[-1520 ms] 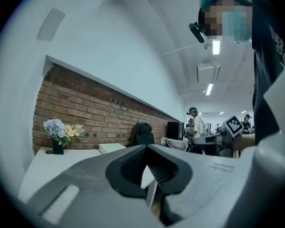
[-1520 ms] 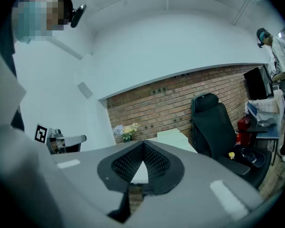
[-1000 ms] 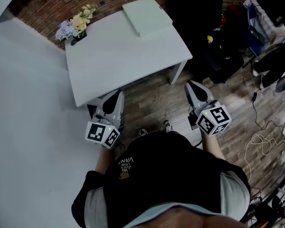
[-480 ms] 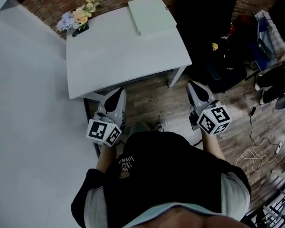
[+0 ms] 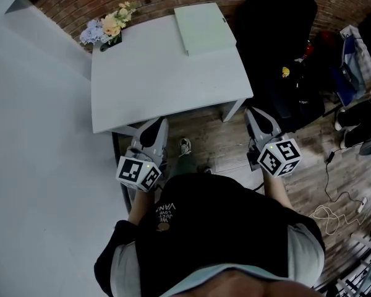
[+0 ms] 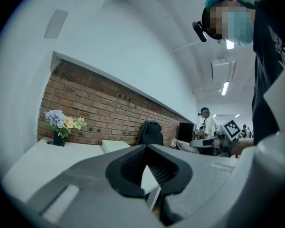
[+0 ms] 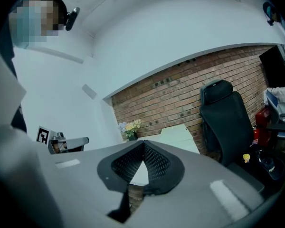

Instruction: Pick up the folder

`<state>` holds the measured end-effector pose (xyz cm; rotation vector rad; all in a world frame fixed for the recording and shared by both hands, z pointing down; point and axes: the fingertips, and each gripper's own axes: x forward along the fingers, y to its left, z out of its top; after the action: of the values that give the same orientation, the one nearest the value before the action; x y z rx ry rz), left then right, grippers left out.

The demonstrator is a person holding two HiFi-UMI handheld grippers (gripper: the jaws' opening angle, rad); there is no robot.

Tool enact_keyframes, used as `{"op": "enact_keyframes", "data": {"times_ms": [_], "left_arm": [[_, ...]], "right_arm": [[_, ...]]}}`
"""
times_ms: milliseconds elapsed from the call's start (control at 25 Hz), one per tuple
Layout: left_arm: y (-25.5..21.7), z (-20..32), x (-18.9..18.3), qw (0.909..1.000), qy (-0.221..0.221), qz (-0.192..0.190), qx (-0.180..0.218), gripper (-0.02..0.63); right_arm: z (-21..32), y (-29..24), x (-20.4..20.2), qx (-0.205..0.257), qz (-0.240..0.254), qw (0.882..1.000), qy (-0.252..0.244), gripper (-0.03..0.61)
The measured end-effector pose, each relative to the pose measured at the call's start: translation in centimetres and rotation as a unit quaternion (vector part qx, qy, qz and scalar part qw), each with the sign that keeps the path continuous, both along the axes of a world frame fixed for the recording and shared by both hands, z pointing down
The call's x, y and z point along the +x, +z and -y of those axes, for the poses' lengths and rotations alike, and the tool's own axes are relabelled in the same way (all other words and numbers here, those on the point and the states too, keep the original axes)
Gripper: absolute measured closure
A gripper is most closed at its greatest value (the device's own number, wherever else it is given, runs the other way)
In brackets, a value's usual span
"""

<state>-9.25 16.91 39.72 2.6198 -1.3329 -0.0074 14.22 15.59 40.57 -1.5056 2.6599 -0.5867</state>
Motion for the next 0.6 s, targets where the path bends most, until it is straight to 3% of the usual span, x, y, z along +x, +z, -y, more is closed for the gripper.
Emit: {"op": "enact_keyframes", "data": {"times_ms": [600], "left_arm": [[0.7, 10.0, -3.1, 0.9993, 0.037, -0.009, -0.002, 0.614]], "right_arm": [[8.3, 0.2, -2.8, -0.004, 0.003, 0.999, 0.045, 0.581]]}}
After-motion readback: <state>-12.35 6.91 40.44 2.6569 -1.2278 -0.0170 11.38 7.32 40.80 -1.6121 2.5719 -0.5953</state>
